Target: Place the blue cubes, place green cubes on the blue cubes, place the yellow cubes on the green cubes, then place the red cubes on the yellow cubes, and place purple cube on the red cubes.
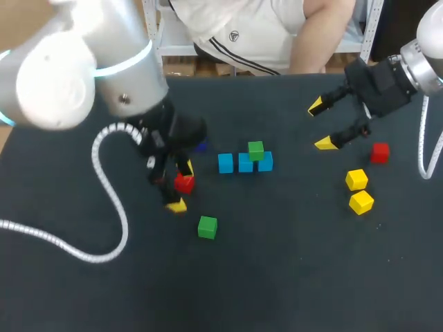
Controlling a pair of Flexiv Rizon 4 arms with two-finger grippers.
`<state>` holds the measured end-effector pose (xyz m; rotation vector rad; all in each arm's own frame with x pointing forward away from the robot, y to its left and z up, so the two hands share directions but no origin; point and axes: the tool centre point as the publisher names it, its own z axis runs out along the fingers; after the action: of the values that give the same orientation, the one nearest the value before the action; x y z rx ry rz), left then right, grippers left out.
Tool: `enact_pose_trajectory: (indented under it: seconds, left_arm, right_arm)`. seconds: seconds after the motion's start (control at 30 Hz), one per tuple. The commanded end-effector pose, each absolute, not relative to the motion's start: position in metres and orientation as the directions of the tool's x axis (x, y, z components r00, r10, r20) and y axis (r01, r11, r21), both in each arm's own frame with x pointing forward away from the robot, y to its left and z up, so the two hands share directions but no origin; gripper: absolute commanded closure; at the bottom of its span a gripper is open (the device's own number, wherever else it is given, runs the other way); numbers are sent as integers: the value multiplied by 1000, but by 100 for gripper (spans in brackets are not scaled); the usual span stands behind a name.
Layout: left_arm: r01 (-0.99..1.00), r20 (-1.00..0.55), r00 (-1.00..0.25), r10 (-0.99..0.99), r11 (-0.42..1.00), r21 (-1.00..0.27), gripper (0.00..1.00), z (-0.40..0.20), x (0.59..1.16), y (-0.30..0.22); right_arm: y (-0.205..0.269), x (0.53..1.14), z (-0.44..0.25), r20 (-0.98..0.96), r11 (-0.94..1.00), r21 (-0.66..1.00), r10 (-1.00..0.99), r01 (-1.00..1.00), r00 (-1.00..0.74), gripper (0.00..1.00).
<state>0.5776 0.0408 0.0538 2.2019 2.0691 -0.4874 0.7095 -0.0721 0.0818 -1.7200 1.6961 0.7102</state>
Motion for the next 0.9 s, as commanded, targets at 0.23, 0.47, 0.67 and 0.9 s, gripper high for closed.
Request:
enact_pose_trajectory:
  seconds: [0.23, 0.47, 0.67, 0.9]
  left_arm:
    - [988, -279, 77, 957, -110, -105, 0, 38, 546, 30]
    - [991, -311, 54, 949, -88, -96, 0, 25, 539, 20]
    - [994, -368, 65, 927, -93, -60, 0, 15, 540, 19]
    - [992, -385, 95, 918, -121, -43, 0, 12, 556, 21]
  right_arm:
    - [-72, 709, 82, -743, 12, -57, -668, -998, 34, 0]
    - [-72, 709, 82, -743, 12, -57, -668, -998, 34, 0]
    - [-72, 709, 82, -743, 12, -57, -668, -998, 34, 0]
    - [-72, 709, 82, -743, 12, -57, -668, -998, 34, 0]
